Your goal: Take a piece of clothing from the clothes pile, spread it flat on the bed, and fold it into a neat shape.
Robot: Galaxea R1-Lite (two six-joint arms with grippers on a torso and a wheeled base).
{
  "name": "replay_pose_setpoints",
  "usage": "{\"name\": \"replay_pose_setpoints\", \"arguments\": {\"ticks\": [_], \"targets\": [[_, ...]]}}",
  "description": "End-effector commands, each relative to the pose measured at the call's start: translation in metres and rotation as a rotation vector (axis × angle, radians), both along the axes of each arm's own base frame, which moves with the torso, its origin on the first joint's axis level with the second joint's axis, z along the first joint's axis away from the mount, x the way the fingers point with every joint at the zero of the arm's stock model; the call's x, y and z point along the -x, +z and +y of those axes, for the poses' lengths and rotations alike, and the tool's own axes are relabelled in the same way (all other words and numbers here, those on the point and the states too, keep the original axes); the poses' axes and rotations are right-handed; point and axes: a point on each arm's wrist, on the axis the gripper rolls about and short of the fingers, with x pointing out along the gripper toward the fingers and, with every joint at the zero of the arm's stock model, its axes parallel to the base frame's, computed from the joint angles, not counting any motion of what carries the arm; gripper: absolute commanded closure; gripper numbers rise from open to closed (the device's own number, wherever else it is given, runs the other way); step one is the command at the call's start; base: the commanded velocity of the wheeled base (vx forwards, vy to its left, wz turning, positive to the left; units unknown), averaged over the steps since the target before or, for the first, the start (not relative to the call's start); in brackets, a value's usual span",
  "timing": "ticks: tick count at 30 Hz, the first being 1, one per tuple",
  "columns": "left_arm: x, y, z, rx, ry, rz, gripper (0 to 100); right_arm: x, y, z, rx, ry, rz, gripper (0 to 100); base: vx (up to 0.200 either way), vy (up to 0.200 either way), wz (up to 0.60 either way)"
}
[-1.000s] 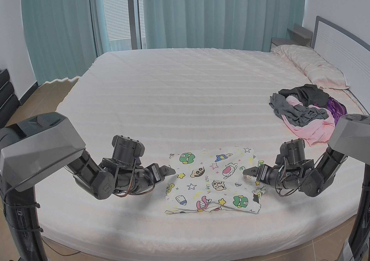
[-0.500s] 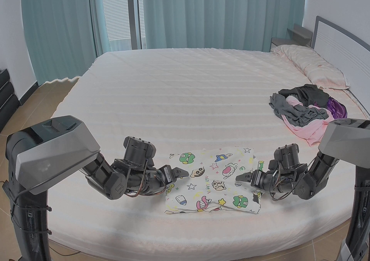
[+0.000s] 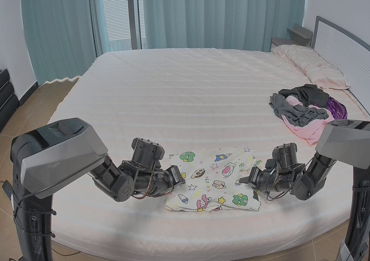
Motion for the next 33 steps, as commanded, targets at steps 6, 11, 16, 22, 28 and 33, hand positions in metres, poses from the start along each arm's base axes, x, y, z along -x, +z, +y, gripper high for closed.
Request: {"name": "replay_pose_setpoints", "arguments": {"ticks": [6,11,16,22,28,33], "targets": [[0.004,0.015,0.001,0.087,0.082,0.054,100,0.007,0.009,-0.003,-0.104,-0.056,-0.030,100,0.000,0.000,0.00],[0.005,0.023,0.000,0.120,0.099,0.051,100,0.009,0.010,-0.004,-0.112,-0.058,-0.050,100,0.000,-0.120,0.00],[0.010,0.026,0.002,0.121,0.096,0.054,100,0.010,0.013,-0.004,-0.116,-0.056,-0.060,100,0.000,-0.200,0.00],[0.012,0.030,-0.001,0.125,0.088,0.048,100,0.013,0.022,-0.006,-0.123,-0.060,-0.078,100,0.000,-0.200,0.00],[0.015,0.030,0.000,0.122,0.085,0.050,100,0.016,0.025,-0.008,-0.123,-0.065,-0.080,100,0.000,-0.200,0.00],[0.015,0.031,0.000,0.123,0.085,0.049,100,0.016,0.025,-0.008,-0.121,-0.065,-0.081,100,0.000,-0.200,0.00]]}}
